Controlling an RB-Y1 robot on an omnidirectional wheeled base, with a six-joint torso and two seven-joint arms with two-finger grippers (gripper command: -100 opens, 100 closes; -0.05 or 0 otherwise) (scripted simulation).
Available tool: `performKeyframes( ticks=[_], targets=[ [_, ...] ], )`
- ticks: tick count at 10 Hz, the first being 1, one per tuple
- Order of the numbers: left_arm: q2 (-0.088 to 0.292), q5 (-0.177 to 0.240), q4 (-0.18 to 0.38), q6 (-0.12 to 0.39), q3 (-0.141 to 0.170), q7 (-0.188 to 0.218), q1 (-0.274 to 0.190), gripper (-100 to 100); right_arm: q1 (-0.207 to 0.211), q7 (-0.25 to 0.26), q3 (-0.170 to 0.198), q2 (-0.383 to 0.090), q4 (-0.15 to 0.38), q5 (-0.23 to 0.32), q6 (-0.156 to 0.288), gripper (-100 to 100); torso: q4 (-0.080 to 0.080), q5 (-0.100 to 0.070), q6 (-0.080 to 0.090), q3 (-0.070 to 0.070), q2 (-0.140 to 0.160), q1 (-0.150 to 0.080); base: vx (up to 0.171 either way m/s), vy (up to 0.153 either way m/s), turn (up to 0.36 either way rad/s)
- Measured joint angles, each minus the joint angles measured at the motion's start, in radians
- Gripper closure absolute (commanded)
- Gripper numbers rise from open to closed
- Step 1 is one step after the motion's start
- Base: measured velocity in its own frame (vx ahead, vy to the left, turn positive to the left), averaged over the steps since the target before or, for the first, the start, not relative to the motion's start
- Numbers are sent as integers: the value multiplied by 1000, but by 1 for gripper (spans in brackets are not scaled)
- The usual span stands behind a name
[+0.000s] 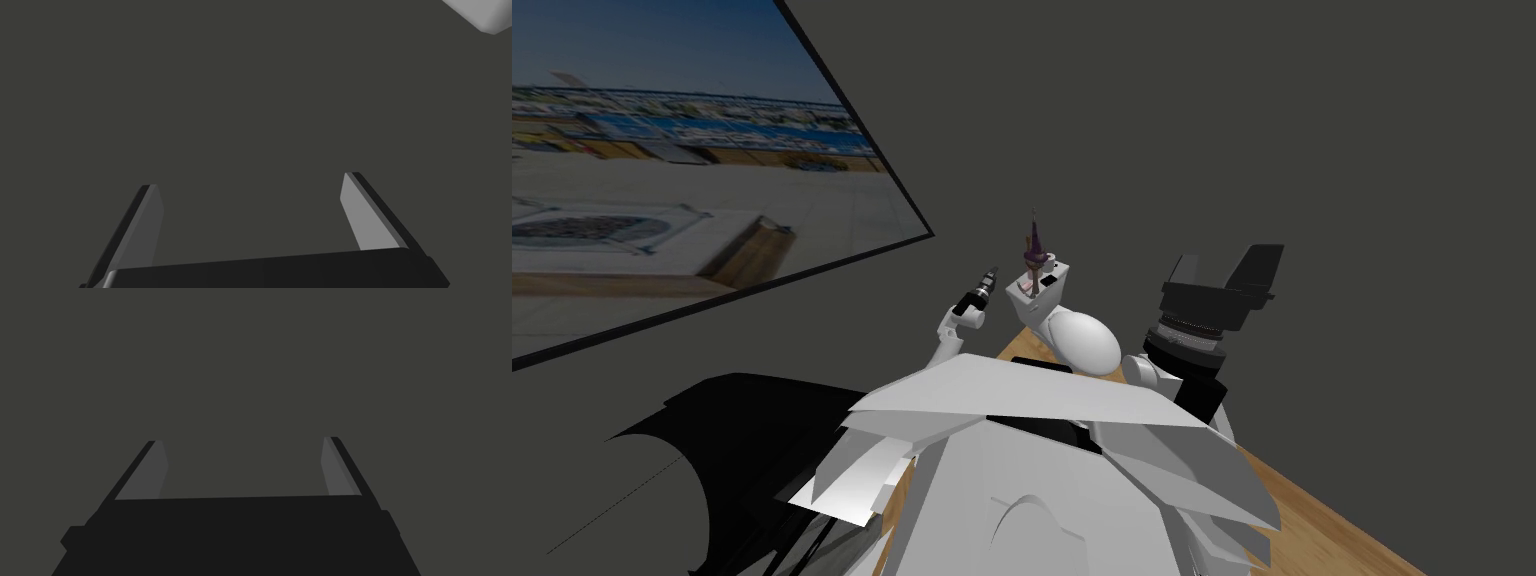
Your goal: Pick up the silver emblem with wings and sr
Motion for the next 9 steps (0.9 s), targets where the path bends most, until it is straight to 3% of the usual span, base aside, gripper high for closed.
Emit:
performKeyframes(
  ticks=[7, 9],
  targets=[
    [19, 28, -40, 152, 5, 2, 4, -100, 0, 0, 0, 0, 0, 0, 0, 0, 0, 0, 0, 0, 0, 0, 1, 1, -2],
    [21, 31, -45, 175, 6, 3, 1, -100, 0, 0, 0, 0, 0, 0, 0, 0, 0, 0, 0, 0, 1, -1, 2, 3, -9]
  ],
)
